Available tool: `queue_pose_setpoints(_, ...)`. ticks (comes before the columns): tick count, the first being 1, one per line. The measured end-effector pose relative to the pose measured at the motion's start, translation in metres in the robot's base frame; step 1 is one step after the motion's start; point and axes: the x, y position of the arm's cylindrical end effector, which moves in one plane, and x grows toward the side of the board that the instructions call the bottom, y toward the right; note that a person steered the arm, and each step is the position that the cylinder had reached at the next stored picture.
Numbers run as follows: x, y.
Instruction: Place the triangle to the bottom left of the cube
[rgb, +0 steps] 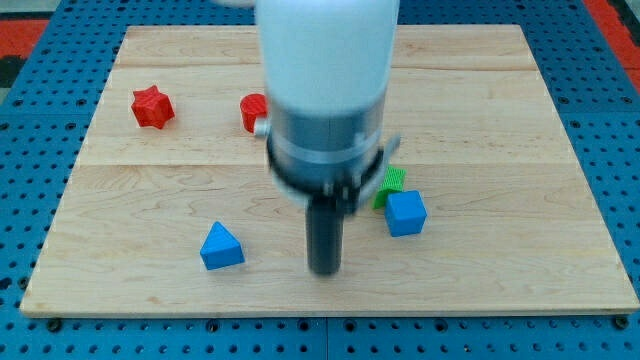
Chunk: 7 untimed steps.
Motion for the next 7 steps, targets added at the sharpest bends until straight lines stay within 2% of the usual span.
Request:
queue_pose_setpoints(1, 0.012, -0.004)
queue_pose_setpoints(2, -0.016, -0.147)
queue_pose_setpoints(3, -0.047, -0.224)
queue_pose_setpoints(4, -0.077, -0.147)
queue_pose_setpoints(5, -0.054, -0.097)
queue_pose_setpoints(7, -0.038, -0.141)
